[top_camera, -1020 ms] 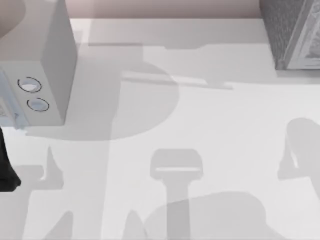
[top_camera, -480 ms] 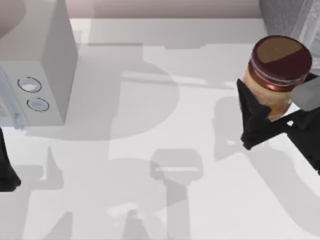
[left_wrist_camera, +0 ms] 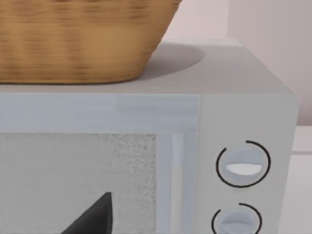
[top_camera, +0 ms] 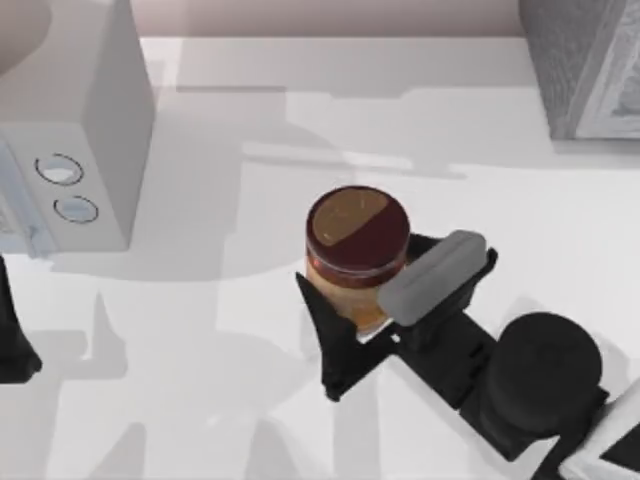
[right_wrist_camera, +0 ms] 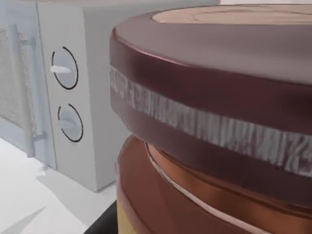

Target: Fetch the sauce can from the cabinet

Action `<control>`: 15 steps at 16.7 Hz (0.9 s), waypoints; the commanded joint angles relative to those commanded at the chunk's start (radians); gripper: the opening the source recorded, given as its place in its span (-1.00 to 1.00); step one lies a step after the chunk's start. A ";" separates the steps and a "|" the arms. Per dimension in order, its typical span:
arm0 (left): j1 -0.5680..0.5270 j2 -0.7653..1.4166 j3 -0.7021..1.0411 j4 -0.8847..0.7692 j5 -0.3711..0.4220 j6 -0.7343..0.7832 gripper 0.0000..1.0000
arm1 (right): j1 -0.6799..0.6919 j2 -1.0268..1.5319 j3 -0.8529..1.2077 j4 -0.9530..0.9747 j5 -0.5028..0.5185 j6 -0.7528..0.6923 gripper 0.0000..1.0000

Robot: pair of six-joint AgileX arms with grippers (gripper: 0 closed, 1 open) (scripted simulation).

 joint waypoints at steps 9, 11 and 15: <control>0.000 0.000 0.000 0.000 0.000 0.000 1.00 | 0.056 0.123 0.015 0.085 0.008 0.004 -1.00; 0.000 0.000 0.000 0.000 0.000 0.000 1.00 | 0.054 0.140 0.033 0.079 0.007 0.004 -1.00; 0.000 0.000 0.000 0.000 0.000 0.000 1.00 | 0.042 0.243 0.168 0.054 -0.005 0.003 -1.00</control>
